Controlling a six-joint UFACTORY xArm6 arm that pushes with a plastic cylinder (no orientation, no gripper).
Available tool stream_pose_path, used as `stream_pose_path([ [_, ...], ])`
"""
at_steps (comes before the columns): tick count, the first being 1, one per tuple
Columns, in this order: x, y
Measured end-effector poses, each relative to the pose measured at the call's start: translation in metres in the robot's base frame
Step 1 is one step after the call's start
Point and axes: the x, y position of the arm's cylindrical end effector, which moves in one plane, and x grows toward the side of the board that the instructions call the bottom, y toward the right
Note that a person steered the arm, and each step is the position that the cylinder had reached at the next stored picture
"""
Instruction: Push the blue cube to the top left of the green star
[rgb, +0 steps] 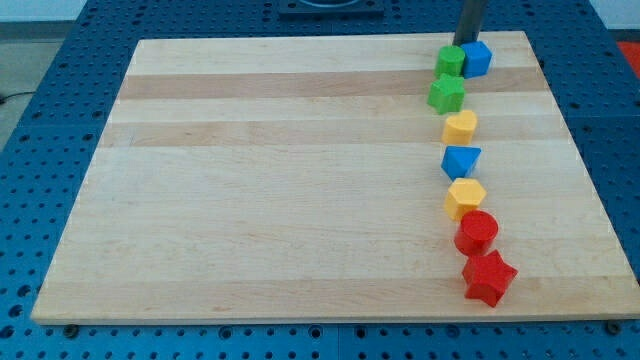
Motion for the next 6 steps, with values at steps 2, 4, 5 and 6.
stream_pose_path([
  [2,-0.013,0.072],
  [4,0.022,0.027],
  [5,0.022,-0.019],
  [6,0.025,-0.063],
])
